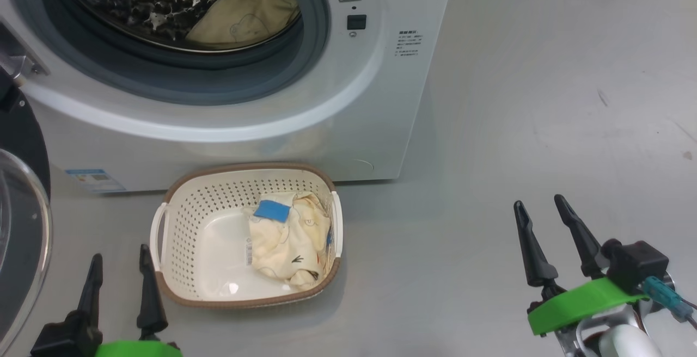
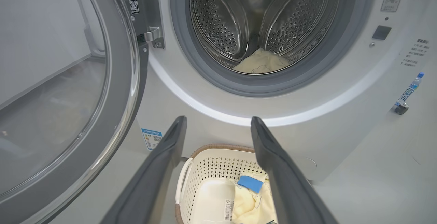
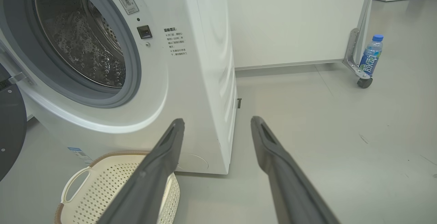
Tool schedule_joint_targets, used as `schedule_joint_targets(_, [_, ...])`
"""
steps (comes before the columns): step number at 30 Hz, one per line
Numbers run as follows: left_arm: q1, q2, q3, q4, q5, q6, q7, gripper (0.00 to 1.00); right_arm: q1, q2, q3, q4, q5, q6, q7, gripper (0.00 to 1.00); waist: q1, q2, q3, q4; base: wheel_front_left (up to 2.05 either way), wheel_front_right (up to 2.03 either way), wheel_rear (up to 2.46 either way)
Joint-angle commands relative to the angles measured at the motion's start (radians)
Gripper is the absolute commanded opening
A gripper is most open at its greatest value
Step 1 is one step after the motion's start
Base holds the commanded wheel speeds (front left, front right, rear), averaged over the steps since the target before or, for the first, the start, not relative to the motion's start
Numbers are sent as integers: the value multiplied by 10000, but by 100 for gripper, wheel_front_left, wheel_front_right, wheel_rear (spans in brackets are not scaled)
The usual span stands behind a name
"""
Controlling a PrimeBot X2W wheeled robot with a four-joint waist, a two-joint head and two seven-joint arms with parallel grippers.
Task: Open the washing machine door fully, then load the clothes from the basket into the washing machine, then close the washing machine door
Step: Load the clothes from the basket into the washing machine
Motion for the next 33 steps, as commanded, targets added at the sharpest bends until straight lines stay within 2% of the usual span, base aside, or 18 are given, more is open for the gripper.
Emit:
schedule_joint_targets(1, [-402, 70, 394, -329, 137, -17, -140, 100, -422, -117, 164, -311, 27, -27, -67, 100, 0, 0, 121, 5, 0, 0, 0])
schedule_joint_targets(20, [-1340, -199, 390, -181, 224, -310, -141, 100, -998, -67, 259, -419, 105, -27, -67, 100, 0, 0, 1767, 23, 0, 0, 0])
schedule_joint_targets(33, [-2989, -234, 342, 646, 343, -797, -141, 100, -1733, 10, 452, -623, 142, -27, -67, 100, 0, 0, 3413, -254, 0, 0, 0])
